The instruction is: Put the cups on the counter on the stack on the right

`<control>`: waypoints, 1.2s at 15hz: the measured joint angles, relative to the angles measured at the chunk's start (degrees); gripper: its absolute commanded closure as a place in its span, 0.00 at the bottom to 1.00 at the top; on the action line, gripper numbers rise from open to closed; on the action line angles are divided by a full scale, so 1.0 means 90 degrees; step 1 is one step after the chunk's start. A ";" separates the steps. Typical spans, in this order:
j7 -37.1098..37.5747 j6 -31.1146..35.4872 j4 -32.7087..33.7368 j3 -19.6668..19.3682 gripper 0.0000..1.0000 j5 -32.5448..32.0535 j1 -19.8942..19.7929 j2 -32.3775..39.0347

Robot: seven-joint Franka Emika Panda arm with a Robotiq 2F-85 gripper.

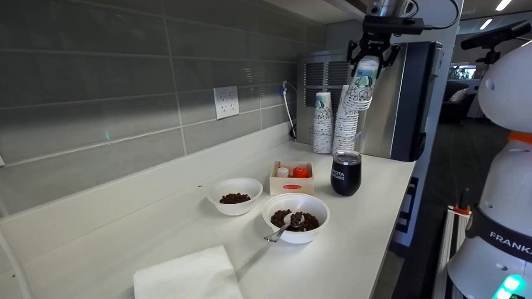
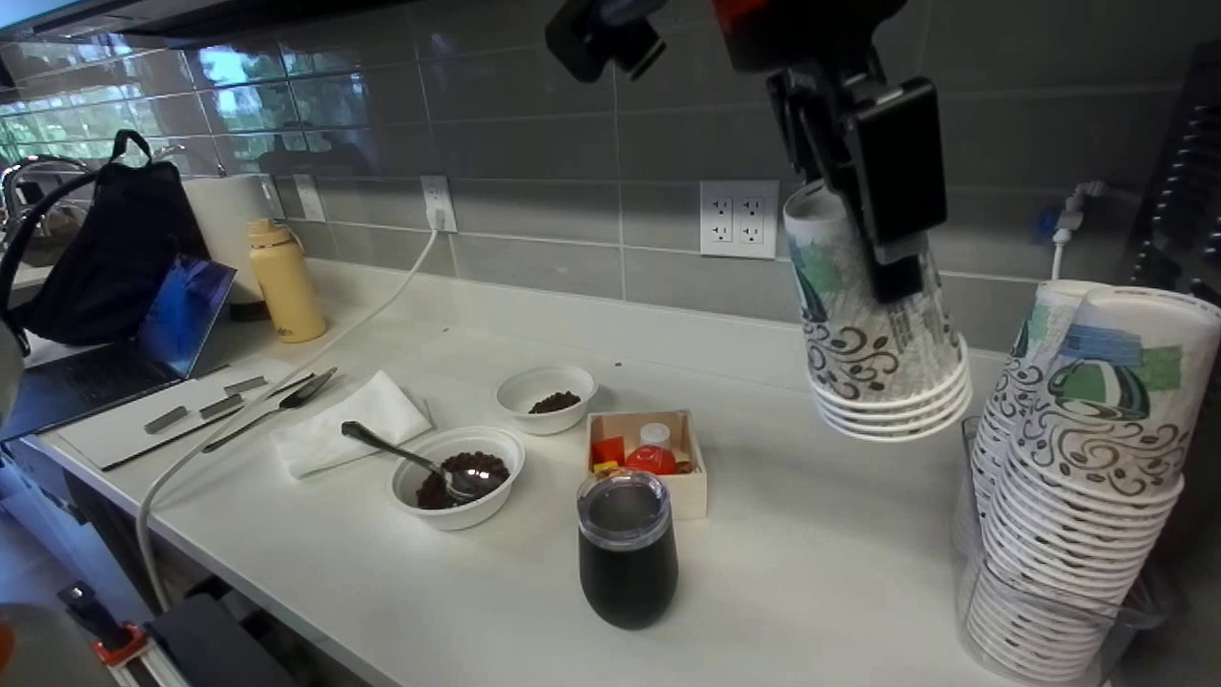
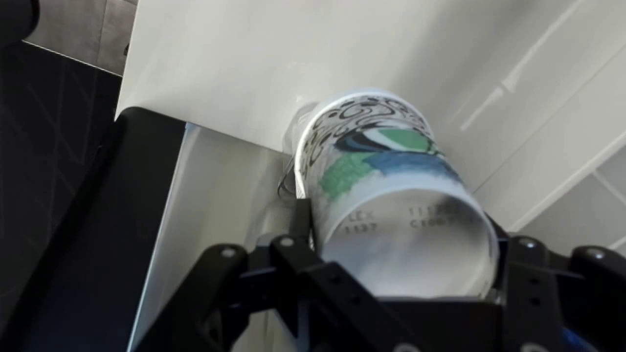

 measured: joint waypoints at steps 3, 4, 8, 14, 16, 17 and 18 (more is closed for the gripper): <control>0.0092 0.0342 0.0075 0.0079 0.51 -0.0030 -0.0311 -0.0078; 0.0096 0.0514 0.0101 0.0083 0.51 -0.0030 -0.0385 -0.0054; 0.0096 0.1279 0.0272 0.0066 0.51 -0.0008 -0.0583 0.0236; 0.0096 0.2061 0.0666 0.0035 0.51 0.0073 -0.0707 0.0943; 0.0095 0.2177 0.0783 0.0033 0.51 0.0121 -0.0705 0.1174; 0.0092 0.2215 0.0841 0.0026 0.51 0.0165 -0.0691 0.1277; 0.0089 0.2248 0.0894 0.0018 0.51 0.0217 -0.0674 0.1381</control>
